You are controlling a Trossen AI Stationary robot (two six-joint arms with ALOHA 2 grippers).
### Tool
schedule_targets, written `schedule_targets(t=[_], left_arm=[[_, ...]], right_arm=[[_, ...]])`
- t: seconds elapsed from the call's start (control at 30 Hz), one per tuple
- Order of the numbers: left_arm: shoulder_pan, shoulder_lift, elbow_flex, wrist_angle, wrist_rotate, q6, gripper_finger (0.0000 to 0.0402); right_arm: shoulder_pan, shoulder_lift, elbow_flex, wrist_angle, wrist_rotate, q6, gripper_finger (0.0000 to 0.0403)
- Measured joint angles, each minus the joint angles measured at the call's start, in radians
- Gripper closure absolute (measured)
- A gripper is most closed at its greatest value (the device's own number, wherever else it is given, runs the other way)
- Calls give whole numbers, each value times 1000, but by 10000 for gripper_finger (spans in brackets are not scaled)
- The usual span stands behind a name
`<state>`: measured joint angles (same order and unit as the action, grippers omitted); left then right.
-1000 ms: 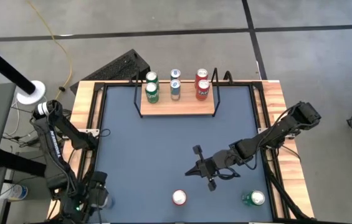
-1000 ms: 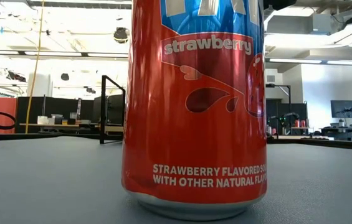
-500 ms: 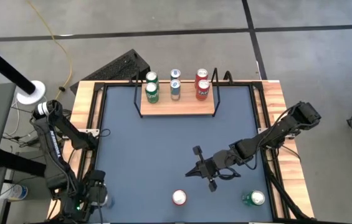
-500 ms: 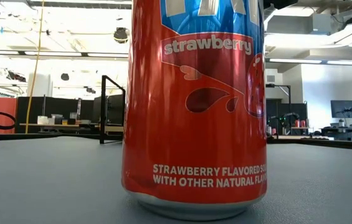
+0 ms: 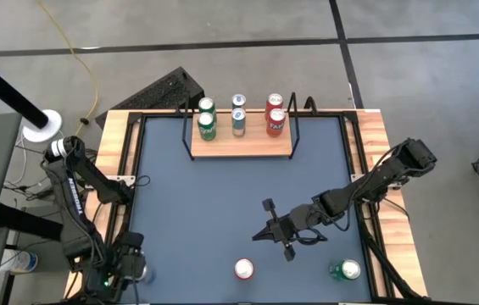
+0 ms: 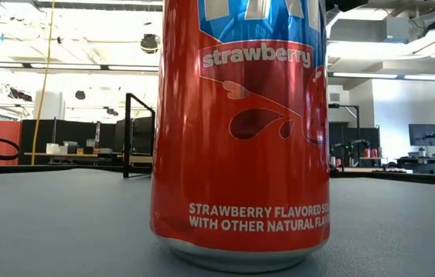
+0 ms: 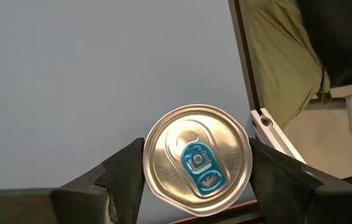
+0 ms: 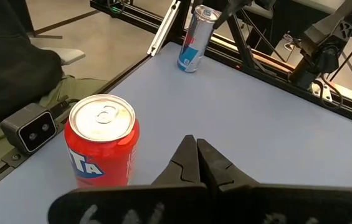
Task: Place canned beverage on shelf
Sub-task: Put the blue soda can on the shelf aligned with the other blue soda cans
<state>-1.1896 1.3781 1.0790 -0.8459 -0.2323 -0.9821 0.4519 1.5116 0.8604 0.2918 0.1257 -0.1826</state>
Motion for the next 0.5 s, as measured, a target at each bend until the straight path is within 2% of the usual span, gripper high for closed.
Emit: schedule_targets(t=[0.37, 0.5], left_arm=[[28, -4, 2, -9, -26, 68, 166], [60, -6, 46, -55, -45, 137, 166]], right_arm=[[0, 0, 0, 0, 0, 0, 403], [0, 0, 0, 0, 0, 0, 403]])
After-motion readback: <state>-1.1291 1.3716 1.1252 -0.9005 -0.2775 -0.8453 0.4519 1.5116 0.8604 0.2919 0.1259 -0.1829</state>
